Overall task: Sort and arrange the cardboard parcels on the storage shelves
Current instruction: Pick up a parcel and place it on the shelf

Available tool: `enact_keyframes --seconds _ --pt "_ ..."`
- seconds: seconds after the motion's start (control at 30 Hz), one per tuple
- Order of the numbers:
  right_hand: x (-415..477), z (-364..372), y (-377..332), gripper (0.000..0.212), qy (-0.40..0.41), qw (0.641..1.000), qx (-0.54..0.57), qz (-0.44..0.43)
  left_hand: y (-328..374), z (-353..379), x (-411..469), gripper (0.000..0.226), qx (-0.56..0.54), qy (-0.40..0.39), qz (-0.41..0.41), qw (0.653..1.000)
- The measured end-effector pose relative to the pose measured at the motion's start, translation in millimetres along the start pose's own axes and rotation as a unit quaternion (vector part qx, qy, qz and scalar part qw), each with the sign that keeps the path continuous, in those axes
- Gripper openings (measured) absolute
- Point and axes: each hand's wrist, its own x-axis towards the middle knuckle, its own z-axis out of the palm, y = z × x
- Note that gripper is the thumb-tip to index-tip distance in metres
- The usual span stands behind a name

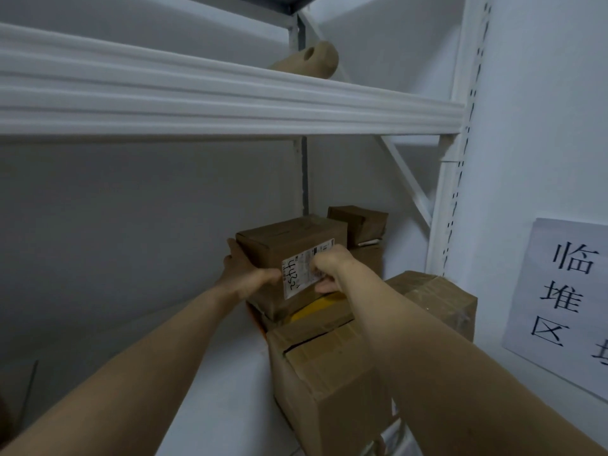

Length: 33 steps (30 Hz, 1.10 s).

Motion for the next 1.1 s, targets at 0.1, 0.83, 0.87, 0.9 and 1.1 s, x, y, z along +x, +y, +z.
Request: enact_keyframes --seconds 0.1,0.83,0.87,0.9,1.1 --pt "4.4 0.4 0.6 0.009 -0.009 1.000 0.021 0.008 -2.1 4.7 7.4 0.148 -0.010 -0.007 0.001 1.000" --pt "-6.1 18.0 -13.5 0.019 0.027 0.995 -0.097 -0.008 -6.1 5.4 2.8 0.102 0.082 0.002 -0.017 0.996" --pt "-11.9 21.9 -17.0 0.017 0.021 0.995 -0.096 -0.017 -6.8 -0.4 -1.0 0.099 0.090 -0.001 -0.021 0.996" --pt "-18.5 27.4 -20.5 0.016 0.014 0.995 -0.094 -0.025 -9.3 -8.4 -3.6 0.094 0.094 -0.003 -0.018 0.995" --pt "-46.0 79.4 -34.9 0.013 -0.032 0.994 -0.087 -0.057 -18.7 -56.8 -32.2 0.068 0.135 0.016 0.011 0.991"
